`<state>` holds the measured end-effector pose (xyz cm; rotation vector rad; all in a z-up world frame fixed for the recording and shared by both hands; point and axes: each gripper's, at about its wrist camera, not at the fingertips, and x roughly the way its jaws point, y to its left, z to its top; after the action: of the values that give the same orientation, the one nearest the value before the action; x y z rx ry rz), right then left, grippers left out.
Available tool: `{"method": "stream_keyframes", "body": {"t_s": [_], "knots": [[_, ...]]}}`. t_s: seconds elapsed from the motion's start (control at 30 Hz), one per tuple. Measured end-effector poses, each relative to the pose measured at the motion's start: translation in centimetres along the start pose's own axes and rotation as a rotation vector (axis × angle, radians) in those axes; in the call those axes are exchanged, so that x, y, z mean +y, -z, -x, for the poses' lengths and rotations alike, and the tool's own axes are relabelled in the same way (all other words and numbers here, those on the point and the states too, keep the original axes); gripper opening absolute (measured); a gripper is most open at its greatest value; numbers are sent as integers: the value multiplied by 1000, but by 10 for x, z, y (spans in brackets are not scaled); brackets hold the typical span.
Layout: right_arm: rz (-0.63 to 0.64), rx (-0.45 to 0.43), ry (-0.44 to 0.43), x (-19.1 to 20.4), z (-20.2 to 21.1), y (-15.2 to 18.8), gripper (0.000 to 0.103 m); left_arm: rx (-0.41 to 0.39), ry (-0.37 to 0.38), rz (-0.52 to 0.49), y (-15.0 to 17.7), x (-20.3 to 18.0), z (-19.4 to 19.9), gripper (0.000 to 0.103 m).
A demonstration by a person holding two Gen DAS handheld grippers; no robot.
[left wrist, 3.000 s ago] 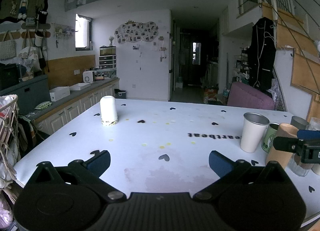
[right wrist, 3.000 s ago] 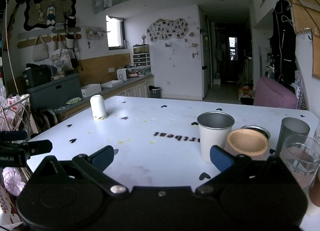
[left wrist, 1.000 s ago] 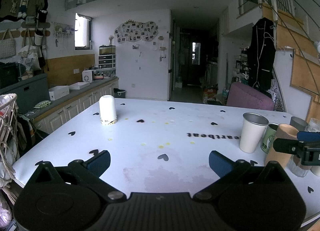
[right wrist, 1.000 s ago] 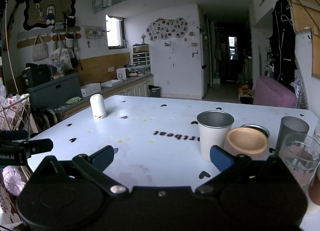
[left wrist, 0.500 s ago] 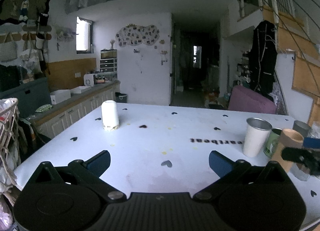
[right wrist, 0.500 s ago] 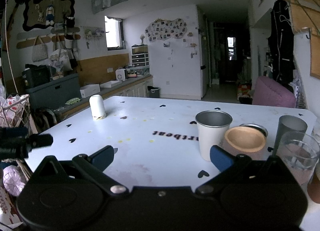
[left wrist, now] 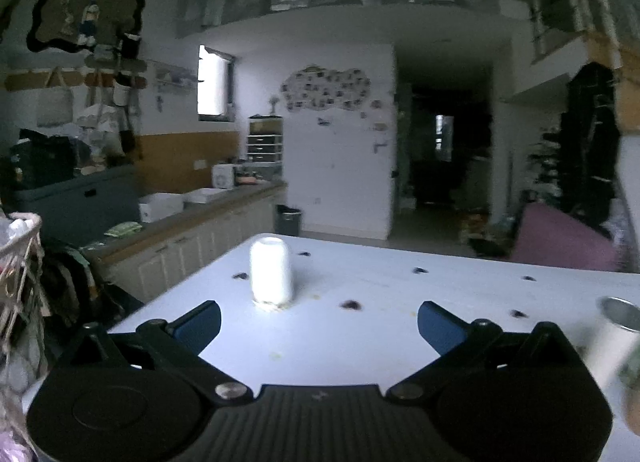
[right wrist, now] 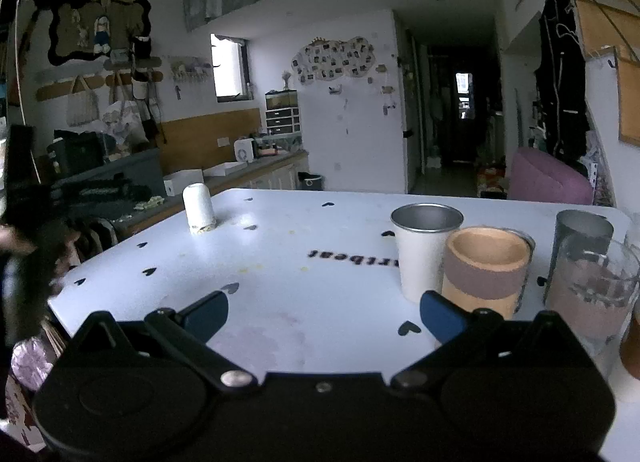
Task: Flip cup upright
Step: 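Move the left gripper toward the upside-down white paper cup, then close the left gripper around the body of the white cup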
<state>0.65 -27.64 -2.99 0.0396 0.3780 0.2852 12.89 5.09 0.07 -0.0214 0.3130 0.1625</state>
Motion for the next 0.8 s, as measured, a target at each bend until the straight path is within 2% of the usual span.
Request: {"method": "stream_keyframes", "body": {"t_s": [0.1, 0.23, 0.37, 0.57, 0.7, 0.8], "knots": [[-2, -6, 5, -3, -2, 3, 103, 16, -15, -9, -10, 9, -39, 103], [-5, -6, 11, -7, -6, 8, 103, 52, -79, 3, -24, 20, -91, 103], [-27, 6, 17, -15, -12, 11, 103, 85, -112, -11, -35, 31, -137, 103], [-67, 44, 43, -26, -22, 18, 103, 144, -124, 2, -51, 44, -190, 101], [-74, 66, 64, -30, -32, 20, 103, 205, -96, 5, -56, 46, -216, 94], [-76, 86, 79, -35, -36, 20, 103, 239, -86, 22, -53, 48, -232, 93]]}}
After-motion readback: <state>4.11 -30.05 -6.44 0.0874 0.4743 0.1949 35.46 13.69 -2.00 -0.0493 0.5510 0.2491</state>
